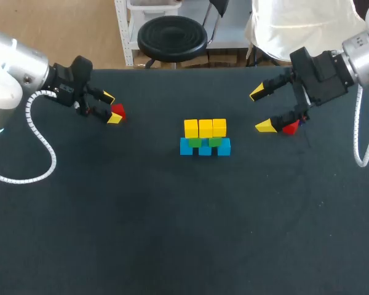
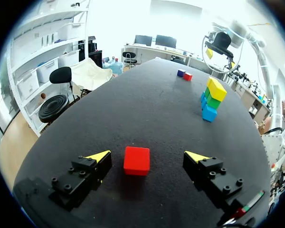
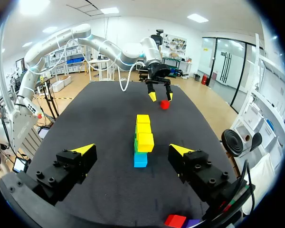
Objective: Place the blue cubes, place green cubes on the blue cubes, place the yellow cubes on the green cubes, then place the red cubes on the yellow cubes, and place purple cube on the red cubes.
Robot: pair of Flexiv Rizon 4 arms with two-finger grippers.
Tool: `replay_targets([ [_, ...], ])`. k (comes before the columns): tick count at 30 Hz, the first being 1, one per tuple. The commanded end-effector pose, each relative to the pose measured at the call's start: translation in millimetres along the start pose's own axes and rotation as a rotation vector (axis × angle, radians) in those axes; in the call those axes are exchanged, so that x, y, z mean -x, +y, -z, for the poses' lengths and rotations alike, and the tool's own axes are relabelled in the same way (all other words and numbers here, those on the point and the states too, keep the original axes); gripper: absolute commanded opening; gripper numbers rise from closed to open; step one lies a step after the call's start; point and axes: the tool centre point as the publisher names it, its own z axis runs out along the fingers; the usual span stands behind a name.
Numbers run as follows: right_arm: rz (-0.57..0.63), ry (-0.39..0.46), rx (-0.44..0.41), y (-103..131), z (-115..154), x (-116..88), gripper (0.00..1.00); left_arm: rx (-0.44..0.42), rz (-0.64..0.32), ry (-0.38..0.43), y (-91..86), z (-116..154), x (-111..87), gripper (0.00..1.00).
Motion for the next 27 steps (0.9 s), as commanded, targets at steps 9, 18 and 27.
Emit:
replay_targets([
  [9,0.0,0.001,-0.001,0.7,0.5,0.2,1.0,0.0,0.015,-0.004,2.1,-4.4,-6.0,1.0],
  [18,0.0,0.001,-0.001,0.7,0.5,0.2,1.0,0.015,0.002,-0.004,1.8,-6.5,-4.5,1.0],
  [27,0.0,0.001,-0.001,0.7,0.5,0.2,1.0,0.039,-0.014,0.006,-0.3,-6.8,-6.0,0.0],
])
